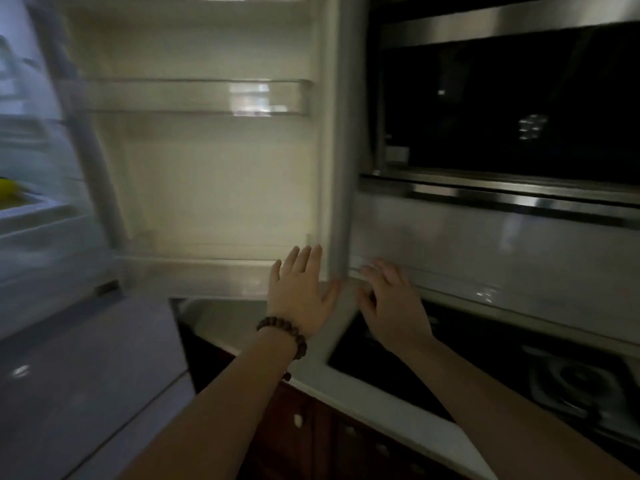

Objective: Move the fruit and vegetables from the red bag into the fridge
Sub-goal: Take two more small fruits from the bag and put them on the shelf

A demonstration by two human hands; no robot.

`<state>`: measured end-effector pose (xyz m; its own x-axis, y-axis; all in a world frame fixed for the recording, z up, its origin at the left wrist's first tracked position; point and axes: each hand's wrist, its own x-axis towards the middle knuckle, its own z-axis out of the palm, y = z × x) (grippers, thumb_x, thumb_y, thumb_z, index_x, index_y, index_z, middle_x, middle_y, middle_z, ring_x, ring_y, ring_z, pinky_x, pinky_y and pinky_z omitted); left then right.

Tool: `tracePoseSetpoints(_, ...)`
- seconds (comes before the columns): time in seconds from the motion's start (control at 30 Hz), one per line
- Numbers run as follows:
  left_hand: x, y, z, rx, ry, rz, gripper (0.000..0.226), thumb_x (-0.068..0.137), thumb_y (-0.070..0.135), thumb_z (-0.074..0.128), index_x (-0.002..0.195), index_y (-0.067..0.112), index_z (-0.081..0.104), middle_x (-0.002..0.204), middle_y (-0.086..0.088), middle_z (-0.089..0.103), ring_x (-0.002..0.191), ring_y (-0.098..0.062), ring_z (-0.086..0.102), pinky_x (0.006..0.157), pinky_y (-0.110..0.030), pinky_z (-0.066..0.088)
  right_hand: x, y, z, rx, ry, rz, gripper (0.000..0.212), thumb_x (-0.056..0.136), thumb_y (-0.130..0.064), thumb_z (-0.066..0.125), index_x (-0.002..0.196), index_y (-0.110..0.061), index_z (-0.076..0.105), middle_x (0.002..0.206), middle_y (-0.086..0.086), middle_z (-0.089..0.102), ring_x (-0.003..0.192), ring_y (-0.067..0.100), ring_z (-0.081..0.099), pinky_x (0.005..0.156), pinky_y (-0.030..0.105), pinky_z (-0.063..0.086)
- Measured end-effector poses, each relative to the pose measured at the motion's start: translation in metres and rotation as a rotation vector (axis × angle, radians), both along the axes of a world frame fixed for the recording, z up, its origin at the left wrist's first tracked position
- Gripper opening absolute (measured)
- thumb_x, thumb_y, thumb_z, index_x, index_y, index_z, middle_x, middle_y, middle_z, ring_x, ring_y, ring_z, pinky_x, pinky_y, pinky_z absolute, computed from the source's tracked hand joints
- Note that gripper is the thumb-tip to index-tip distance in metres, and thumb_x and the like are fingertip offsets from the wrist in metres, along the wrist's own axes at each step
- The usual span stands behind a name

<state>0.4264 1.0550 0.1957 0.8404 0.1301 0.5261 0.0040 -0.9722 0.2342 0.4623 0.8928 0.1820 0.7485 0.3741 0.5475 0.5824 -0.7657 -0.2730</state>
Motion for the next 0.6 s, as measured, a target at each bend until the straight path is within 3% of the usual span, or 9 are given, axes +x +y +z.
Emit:
tracePoseSetpoints(0.17, 0.013, -0.130, -0.018, -0.008, 0.015, -0.220, 0.066, 0.093, 0.054, 0.031, 0.148, 0.018, 0.022, 0.154, -0.002, 0.026, 0.143, -0.019, 0.016, 0.116, -0.043, 0.013, -0.026, -0.141, -0.020, -0.015, 0.027, -0.252, 0.043, 0.097, -0.038, 0.041, 0.135, -0.020, 0.043, 0.145, 0.002, 0.036, 0.135, 0.022, 0.031, 0.110, 0.037, 0.029)
tracePoseSetpoints(0.6, -0.033, -0.445, -0.058, -0.004, 0.138, -0.810, 0.064, 0.094, 0.055, 0.030, 0.148, 0.022, 0.020, 0.154, 0.002, 0.023, 0.143, -0.015, 0.014, 0.117, -0.043, 0.012, -0.167, -0.439, -0.061, 0.086, 0.100, -0.885, 0.043, 0.093, -0.036, 0.048, 0.133, -0.019, 0.048, 0.142, 0.007, 0.043, 0.132, 0.030, 0.037, 0.105, 0.047, 0.036)
